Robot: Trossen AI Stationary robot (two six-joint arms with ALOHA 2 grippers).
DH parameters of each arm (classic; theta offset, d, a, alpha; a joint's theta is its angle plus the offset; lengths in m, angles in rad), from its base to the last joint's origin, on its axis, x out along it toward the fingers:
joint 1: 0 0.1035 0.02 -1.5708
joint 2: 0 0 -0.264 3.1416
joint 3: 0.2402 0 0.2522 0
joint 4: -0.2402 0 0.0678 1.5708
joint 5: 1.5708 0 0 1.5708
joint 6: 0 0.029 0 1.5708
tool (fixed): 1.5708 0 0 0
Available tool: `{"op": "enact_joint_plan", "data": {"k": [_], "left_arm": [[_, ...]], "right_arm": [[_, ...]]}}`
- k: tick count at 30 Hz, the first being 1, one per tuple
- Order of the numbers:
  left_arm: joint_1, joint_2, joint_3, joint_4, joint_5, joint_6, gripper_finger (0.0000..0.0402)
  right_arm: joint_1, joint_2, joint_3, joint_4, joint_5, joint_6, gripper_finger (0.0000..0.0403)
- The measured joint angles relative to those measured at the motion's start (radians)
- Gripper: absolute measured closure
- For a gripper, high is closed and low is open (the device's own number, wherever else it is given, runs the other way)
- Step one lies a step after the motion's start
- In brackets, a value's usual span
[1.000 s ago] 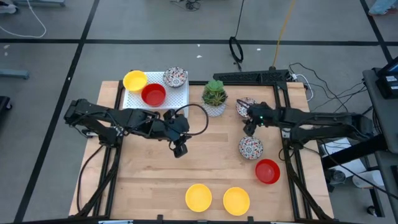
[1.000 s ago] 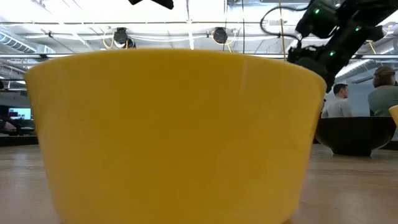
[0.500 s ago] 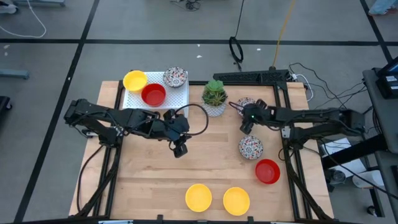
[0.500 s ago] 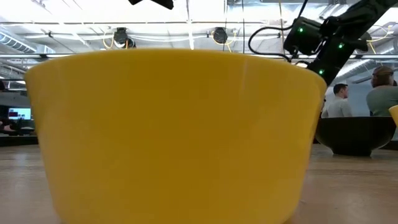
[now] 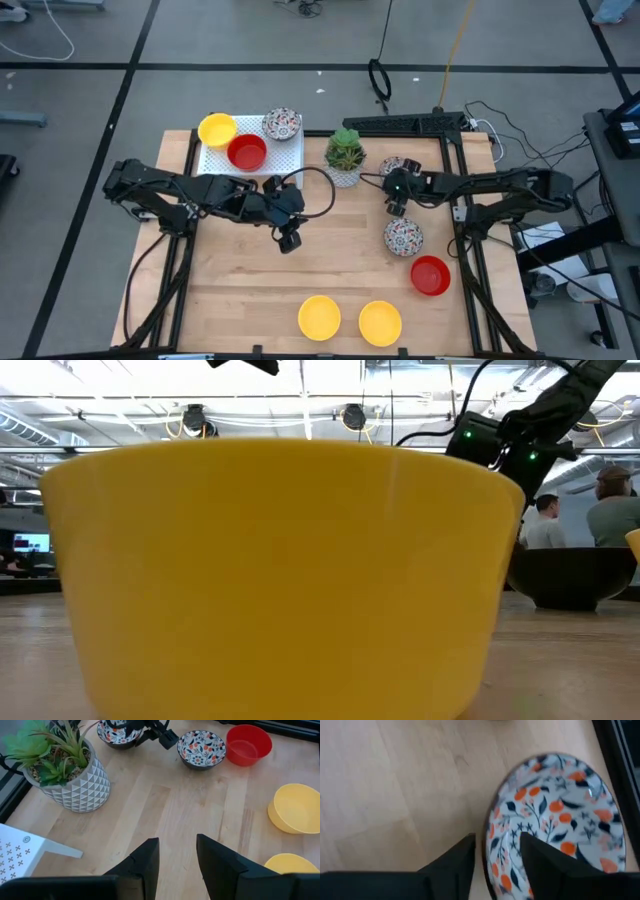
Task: Pick & Place Mini bowls
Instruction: Stack the patterned bowl on top of the other patterned bowl on the shelf
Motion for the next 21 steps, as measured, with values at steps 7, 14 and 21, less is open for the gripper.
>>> {"op": "enact_joint_plan", "data": {"k": [7,14,21], "left_arm": [[0.000,0.000,0.000,-0.001,0.002,0.000,0.0270],[0.000,0.000,0.000,-0.002,0.005,0.002,0.0270],[0.000,0.000,0.000,-0.002,0.005,0.032,0.0270]], "right_arm": [[0.000,0.030,0.000,0.038,-0.007,-0.051,0.0385],[0.054,0.028,0.002,0.088,-0.193,-0.052,0.0397],[0.241,0.031,0.000,0.204,-0.258,0.022,0.0400]]}}
